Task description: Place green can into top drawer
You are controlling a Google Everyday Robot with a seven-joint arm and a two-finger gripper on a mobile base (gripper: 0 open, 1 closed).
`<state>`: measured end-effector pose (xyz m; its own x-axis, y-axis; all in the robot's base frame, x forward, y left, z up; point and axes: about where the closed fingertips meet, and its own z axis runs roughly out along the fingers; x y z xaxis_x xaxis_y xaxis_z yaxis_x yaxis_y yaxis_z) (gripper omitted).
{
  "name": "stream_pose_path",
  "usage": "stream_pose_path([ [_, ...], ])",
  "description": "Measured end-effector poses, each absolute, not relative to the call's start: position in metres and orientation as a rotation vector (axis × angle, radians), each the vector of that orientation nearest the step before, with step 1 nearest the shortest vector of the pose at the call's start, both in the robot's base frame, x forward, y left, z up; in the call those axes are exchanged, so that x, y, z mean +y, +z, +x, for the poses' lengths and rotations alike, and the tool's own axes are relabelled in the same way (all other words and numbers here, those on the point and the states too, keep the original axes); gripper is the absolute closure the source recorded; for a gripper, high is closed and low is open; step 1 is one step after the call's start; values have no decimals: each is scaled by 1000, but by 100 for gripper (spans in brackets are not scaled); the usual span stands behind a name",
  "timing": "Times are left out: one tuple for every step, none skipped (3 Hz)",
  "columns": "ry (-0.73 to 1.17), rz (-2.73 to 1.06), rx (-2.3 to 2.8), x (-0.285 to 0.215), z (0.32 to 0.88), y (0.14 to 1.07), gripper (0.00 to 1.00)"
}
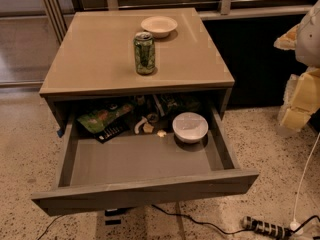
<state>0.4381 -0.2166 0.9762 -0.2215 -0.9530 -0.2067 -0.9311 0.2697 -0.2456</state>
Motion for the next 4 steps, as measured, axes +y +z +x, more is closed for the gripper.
stream_pose_path([
  [-98, -1725, 2232, -217, 438, 976, 0],
  [-64, -1745, 2219, -202, 440, 971, 0],
  [-14, -1821, 2176, -171, 436, 961, 0],
  [7, -1949, 2105, -137, 425, 948, 0],
])
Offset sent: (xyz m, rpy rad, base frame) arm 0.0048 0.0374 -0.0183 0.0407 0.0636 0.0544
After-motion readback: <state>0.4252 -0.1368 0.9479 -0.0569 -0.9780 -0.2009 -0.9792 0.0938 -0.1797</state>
